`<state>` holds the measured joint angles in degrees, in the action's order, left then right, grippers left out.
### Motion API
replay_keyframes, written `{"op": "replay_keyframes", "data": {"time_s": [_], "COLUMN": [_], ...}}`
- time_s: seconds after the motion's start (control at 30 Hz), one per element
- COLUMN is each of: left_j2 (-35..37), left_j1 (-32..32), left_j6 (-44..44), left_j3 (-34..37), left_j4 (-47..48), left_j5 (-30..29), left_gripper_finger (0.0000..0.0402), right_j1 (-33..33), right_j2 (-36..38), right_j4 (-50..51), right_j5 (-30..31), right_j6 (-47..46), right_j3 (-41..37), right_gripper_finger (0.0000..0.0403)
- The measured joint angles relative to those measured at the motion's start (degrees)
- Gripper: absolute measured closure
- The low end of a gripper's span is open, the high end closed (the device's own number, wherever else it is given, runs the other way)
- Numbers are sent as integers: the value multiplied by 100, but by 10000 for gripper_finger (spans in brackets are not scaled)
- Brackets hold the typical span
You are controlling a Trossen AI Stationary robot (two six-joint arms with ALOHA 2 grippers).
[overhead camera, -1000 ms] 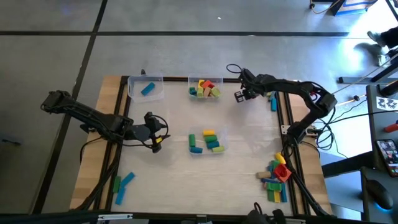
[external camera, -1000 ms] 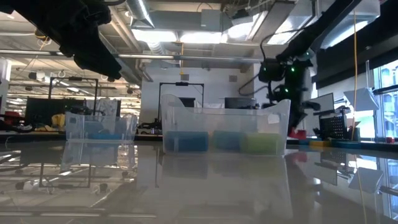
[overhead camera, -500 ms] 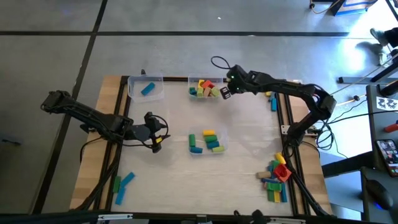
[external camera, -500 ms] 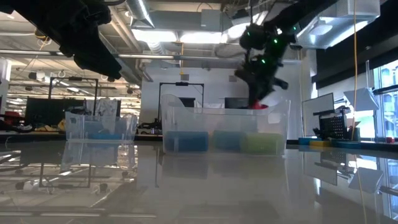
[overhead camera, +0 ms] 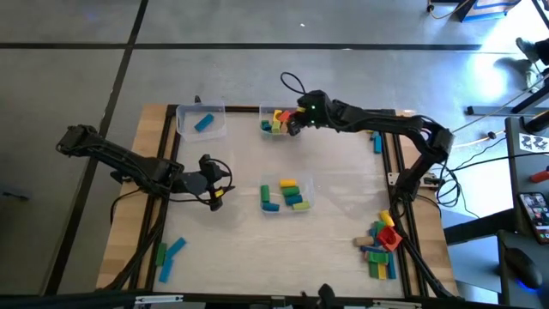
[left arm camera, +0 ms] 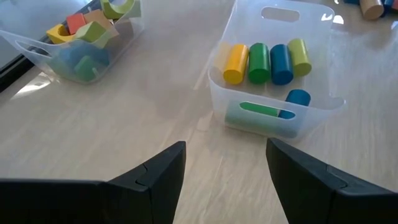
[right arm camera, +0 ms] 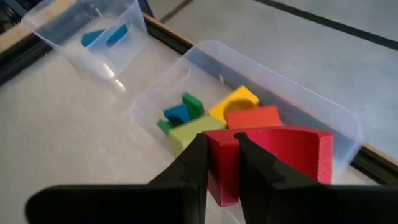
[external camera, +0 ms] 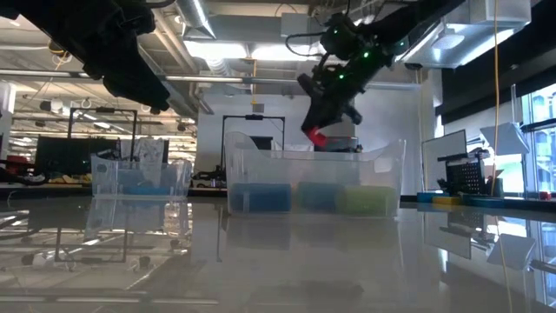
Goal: Sort blocks by size
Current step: Put the red arch block into the top right transparent bin
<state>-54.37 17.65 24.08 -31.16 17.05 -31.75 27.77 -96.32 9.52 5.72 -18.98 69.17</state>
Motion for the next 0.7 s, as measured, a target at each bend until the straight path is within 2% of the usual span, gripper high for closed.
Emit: {"op": "replay_keyframes", "data": {"time_s": [0.23, 0.37, 0.7], "left_j2": [0, 0, 0], "left_j1": [-2, 0, 0], "left_j6": [0, 0, 0], "left_j3": [0, 0, 0], "left_j4": [-2, -4, -13], "left_j5": [0, 0, 0], "left_gripper_finger": [183, 183, 183], "right_j1": [0, 0, 0], "right_j2": [-490, -677, -854], "right_j4": [-879, -1191, -1284], "right_j5": [-12, 245, 698], "right_j6": [131, 139, 136], "right_j3": [0, 0, 0], "right_gripper_finger": [341, 341, 322]}}
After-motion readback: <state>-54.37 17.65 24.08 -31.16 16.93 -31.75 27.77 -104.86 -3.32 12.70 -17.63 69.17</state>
